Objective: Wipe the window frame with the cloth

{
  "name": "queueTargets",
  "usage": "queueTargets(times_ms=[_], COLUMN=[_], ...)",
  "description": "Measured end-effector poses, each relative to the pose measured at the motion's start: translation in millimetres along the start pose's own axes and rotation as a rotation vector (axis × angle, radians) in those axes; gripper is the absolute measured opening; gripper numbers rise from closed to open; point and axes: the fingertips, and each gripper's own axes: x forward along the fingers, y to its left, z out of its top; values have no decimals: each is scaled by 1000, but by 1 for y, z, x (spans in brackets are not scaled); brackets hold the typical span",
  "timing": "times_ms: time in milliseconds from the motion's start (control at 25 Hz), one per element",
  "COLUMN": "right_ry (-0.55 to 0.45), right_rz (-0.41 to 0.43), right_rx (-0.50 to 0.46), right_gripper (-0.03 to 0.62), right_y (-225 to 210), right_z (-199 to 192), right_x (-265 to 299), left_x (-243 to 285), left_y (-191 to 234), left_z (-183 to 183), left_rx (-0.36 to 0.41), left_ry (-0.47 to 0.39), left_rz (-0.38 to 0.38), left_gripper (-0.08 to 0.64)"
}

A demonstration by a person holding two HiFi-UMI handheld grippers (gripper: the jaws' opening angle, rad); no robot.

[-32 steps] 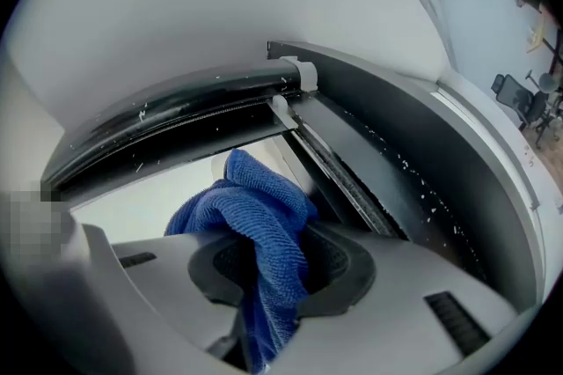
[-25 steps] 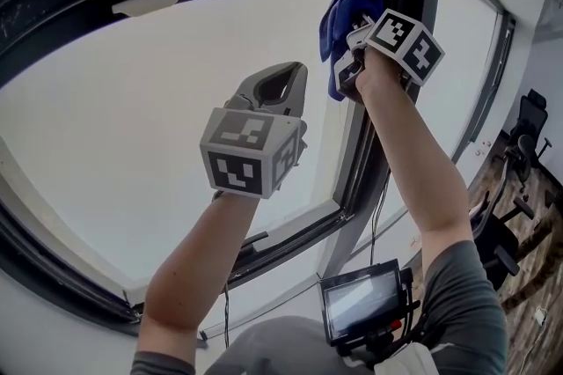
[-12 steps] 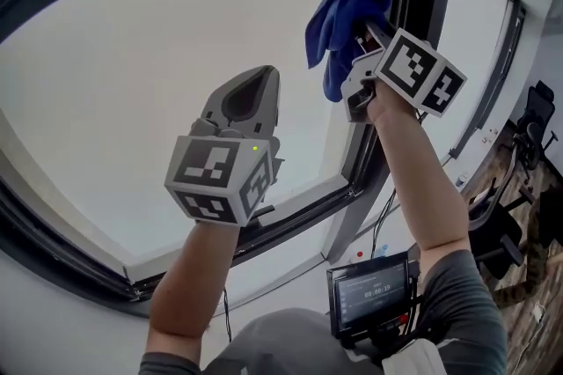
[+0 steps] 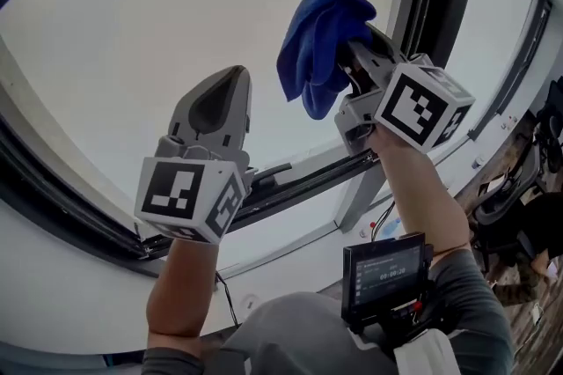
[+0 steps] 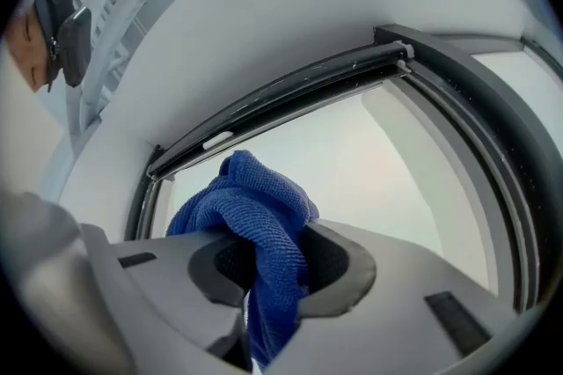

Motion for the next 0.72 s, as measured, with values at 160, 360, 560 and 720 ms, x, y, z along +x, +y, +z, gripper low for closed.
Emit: queueTargets(times_ms=[160, 360, 560, 720], right_ry=[31, 66, 100, 140], right_rz=[100, 193, 209, 232], right_rx=[21, 37, -44, -53], right_gripper=[98, 98, 98, 98], right_y=[39, 79, 101, 117], right_z=[-27, -54, -87, -113], right_x=[-10, -18, -24, -30], left_x=[-44, -98, -142, -169], left_y=[11, 37, 50, 45], left_z=[-14, -20, -43, -60], left_rx=[-65, -60, -50, -28], left_ry=[11, 16, 60, 101], left_rz=[41, 163, 225, 223], left_gripper=[9, 9, 9, 9])
